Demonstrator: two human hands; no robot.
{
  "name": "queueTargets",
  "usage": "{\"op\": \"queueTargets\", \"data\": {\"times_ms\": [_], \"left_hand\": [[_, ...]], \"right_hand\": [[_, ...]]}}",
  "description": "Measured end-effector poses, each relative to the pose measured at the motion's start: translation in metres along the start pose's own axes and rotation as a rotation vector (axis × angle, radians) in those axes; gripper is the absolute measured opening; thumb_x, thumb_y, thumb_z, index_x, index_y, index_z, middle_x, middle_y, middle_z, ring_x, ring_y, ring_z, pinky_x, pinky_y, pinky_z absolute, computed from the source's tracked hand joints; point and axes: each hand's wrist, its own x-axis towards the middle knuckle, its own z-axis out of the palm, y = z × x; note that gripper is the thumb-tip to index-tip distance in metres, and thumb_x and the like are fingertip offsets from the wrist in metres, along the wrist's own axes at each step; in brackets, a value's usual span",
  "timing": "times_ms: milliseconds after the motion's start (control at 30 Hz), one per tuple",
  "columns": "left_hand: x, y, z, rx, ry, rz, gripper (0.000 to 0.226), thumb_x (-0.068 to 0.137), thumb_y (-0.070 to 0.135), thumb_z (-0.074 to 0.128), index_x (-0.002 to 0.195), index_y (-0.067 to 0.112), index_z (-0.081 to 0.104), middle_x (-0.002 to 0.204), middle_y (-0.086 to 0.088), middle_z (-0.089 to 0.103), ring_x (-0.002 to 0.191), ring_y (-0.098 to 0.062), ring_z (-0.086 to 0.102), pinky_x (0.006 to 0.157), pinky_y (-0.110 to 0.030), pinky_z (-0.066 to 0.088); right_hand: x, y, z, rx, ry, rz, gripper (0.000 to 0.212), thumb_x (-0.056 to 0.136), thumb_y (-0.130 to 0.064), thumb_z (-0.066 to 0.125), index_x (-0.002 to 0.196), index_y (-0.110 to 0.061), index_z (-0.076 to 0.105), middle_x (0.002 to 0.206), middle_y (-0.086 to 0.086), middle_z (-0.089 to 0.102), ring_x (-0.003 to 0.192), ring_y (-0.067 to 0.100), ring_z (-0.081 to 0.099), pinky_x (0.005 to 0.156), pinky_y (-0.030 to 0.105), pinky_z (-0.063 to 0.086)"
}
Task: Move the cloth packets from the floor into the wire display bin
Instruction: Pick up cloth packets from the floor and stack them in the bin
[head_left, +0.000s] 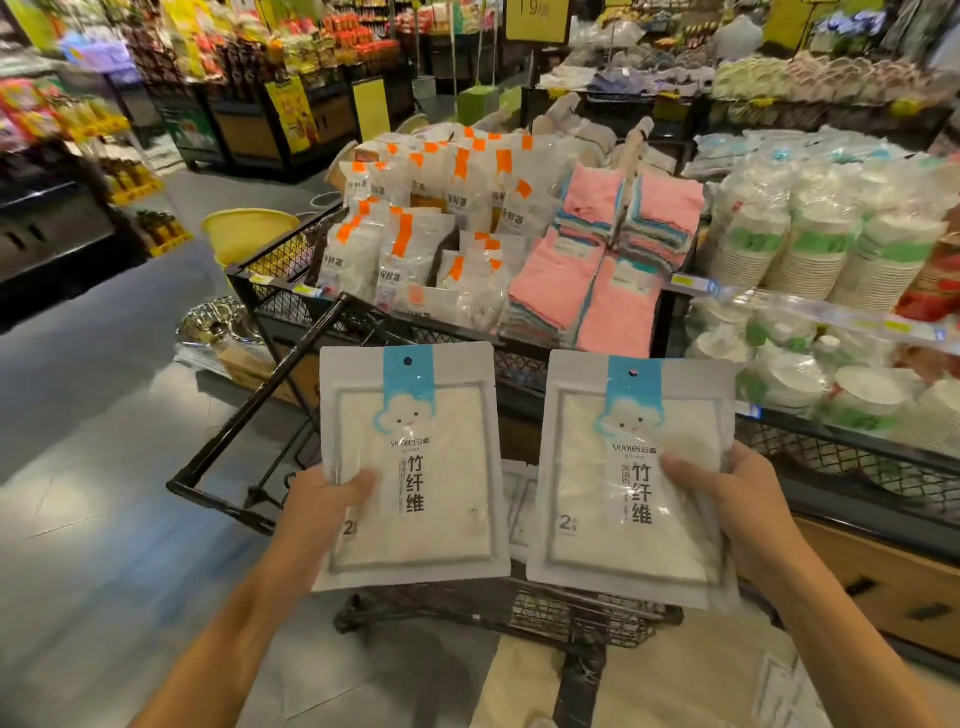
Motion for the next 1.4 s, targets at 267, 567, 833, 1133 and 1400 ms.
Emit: {"op": "queueTargets", "data": {"times_ms": [267, 567, 833, 1133, 1400], "left_hand": [[0.072, 0.012, 0.026, 0.036, -0.057, -0.075, 0.022, 0.100, 0.019, 0.062, 0.120, 0.015, 0.068, 0.109, -0.005, 0.078, 0.103, -0.028, 0.073, 0.095, -0.053, 0.056], [0.170, -0.006, 0.042, 0.067, -0.084, -0.160, 0.013, 0.095, 0.013, 0.068, 0.108, 0.013, 0.070, 0.104, -0.009, 0.077, 0.096, -0.029, 0.073, 0.086, -0.049, 0.058], [0.265, -0.044, 0.043, 0.143, -0.201, -0.137, 0.011, 0.098, 0.010, 0.064, 0.107, 0.015, 0.065, 0.096, -0.001, 0.072, 0.088, -0.020, 0.068, 0.069, -0.035, 0.053], [0.343, -0.127, 0.070, 0.194, -0.270, -0.201, 0.028, 0.098, 0.007, 0.063, 0.126, 0.011, 0.063, 0.103, 0.001, 0.072, 0.093, -0.016, 0.069, 0.075, -0.035, 0.059], [0.396, -0.244, 0.121, 0.321, -0.304, -0.278, 0.025, 0.097, 0.009, 0.062, 0.121, 0.014, 0.064, 0.101, 0.001, 0.072, 0.095, -0.022, 0.071, 0.074, -0.038, 0.061]], "right_hand": [[0.079, 0.009, 0.006, -0.035, 0.012, 0.083, 0.019, 0.092, -0.003, 0.071, 0.108, -0.010, 0.067, 0.089, 0.004, 0.081, 0.078, 0.023, 0.079, 0.056, 0.029, 0.062], [0.123, 0.042, 0.028, -0.097, 0.076, 0.158, 0.026, 0.093, -0.005, 0.070, 0.118, -0.008, 0.065, 0.097, 0.006, 0.081, 0.086, 0.023, 0.080, 0.060, 0.026, 0.062], [0.145, 0.086, 0.070, -0.080, 0.200, 0.269, 0.031, 0.092, -0.009, 0.072, 0.122, -0.007, 0.063, 0.105, 0.011, 0.080, 0.095, 0.030, 0.078, 0.079, 0.046, 0.065], [0.200, 0.176, 0.081, -0.095, 0.227, 0.379, 0.072, 0.067, -0.038, 0.093, 0.123, -0.005, 0.064, 0.110, 0.015, 0.078, 0.101, 0.036, 0.076, 0.086, 0.058, 0.062], [0.268, 0.301, 0.068, -0.208, 0.184, 0.529, 0.025, 0.095, -0.007, 0.068, 0.120, -0.004, 0.065, 0.108, 0.014, 0.079, 0.099, 0.034, 0.077, 0.080, 0.049, 0.065]]}}
